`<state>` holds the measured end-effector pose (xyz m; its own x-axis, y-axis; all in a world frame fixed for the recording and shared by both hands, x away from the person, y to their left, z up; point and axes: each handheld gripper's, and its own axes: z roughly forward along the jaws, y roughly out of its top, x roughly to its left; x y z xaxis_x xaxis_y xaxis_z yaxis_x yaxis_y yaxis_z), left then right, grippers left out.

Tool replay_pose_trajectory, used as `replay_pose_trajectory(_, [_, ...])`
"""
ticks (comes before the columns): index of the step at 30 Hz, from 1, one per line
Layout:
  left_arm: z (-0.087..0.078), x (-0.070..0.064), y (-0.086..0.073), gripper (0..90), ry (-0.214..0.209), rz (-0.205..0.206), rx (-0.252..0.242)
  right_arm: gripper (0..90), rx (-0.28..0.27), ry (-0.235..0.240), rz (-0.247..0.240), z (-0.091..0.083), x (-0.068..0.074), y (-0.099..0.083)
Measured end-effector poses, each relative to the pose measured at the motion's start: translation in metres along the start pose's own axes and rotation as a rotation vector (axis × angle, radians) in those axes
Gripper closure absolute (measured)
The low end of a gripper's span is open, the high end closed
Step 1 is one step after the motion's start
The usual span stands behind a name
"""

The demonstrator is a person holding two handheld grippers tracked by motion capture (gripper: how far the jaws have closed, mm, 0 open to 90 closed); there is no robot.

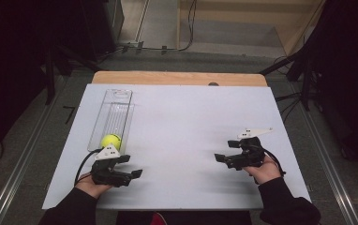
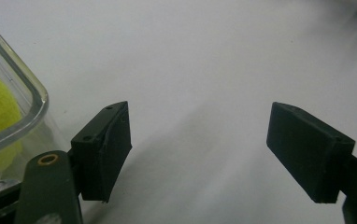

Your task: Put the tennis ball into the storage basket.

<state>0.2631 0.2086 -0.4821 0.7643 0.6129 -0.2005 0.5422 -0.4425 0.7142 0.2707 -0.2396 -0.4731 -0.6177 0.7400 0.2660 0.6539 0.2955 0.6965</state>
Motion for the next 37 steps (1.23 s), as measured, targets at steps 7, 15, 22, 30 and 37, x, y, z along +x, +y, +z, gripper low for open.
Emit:
replay_pose_trajectory(7, [0.000,0.000,0.000,22.8,0.001,0.001,0.002,14.1,-0.007,-0.005,0.027,-0.006,-0.007,-0.010])
replay_pose_trajectory(15, [0.000,0.000,0.000,22.8,0.001,0.003,0.001,14.1,-0.005,-0.027,0.045,-0.011,-0.011,-0.022])
replay_pose_trajectory(22, [0.001,0.000,0.000,22.8,-0.002,0.002,0.004,14.1,-0.017,-0.031,0.042,-0.013,-0.017,-0.032])
replay_pose_trajectory(30, [0.001,0.000,0.000,22.8,-0.003,0.005,0.007,14.1,-0.012,-0.053,0.048,-0.017,-0.021,-0.042])
replay_pose_trajectory(37, [0.001,0.000,0.000,22.8,-0.002,0.004,0.010,14.1,-0.014,-0.069,0.044,-0.015,-0.022,-0.042])
